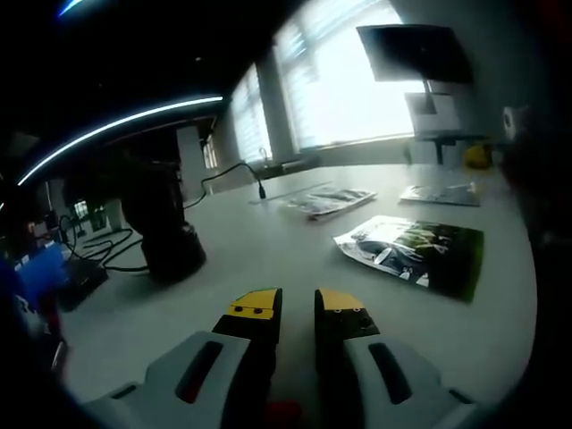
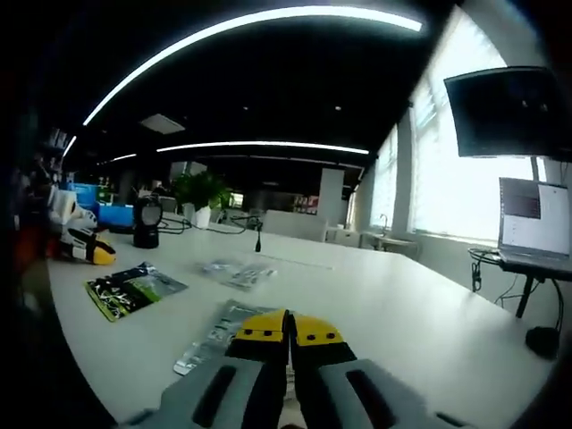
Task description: Clip sheet goods on table flip sheet goods clip sheet goods scan sheet goods put sheet goods back to table
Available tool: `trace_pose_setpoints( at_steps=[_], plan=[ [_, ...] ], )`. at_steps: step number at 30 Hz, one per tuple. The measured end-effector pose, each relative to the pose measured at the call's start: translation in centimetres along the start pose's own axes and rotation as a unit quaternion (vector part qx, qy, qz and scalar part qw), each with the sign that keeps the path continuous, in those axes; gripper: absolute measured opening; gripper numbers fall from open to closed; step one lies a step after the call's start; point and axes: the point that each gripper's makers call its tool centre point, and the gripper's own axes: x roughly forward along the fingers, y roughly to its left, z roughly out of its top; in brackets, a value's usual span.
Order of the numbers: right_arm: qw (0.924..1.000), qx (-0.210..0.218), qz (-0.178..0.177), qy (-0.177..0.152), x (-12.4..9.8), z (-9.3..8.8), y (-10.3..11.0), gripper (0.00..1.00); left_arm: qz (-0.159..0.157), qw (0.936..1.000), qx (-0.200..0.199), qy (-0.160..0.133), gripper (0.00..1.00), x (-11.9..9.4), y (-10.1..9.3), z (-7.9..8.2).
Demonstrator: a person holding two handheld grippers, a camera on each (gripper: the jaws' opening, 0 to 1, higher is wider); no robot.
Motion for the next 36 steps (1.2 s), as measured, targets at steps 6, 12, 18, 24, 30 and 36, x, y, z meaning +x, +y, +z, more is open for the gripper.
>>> trace_pose_setpoints(
  at_steps=[6,12,18,24,30,36],
  plan=[
    [0.9996,0.005,0.026,-0.001,0.4,-0.1,-0.3,0.00,0.001,1.0000,0.000,0.001,0.07,0.1,0.2,-0.1],
    [0.9988,0.005,0.049,-0.003,1.0,-0.1,-0.4,0.00,-0.001,1.0000,0.003,0.001,0.07,0.2,0.2,-0.1],
    [0.9977,0.003,0.068,-0.008,1.7,0.3,-1.1,0.00,-0.002,1.0000,0.003,-0.001,0.07,0.3,0.4,-0.1],
    [0.9972,0.008,0.073,-0.010,2.2,-0.1,-1.7,0.00,0.000,1.0000,0.003,0.001,0.07,0.4,0.8,-0.2],
    [0.9966,0.031,0.074,-0.022,2.5,-0.8,-2.2,0.00,0.001,1.0000,0.003,-0.003,0.07,0.5,1.1,-0.1],
    [0.9970,0.026,0.068,-0.023,2.6,-1.2,-2.4,0.00,0.000,1.0000,0.004,-0.006,0.07,0.5,1.1,0.0]
  ],
)
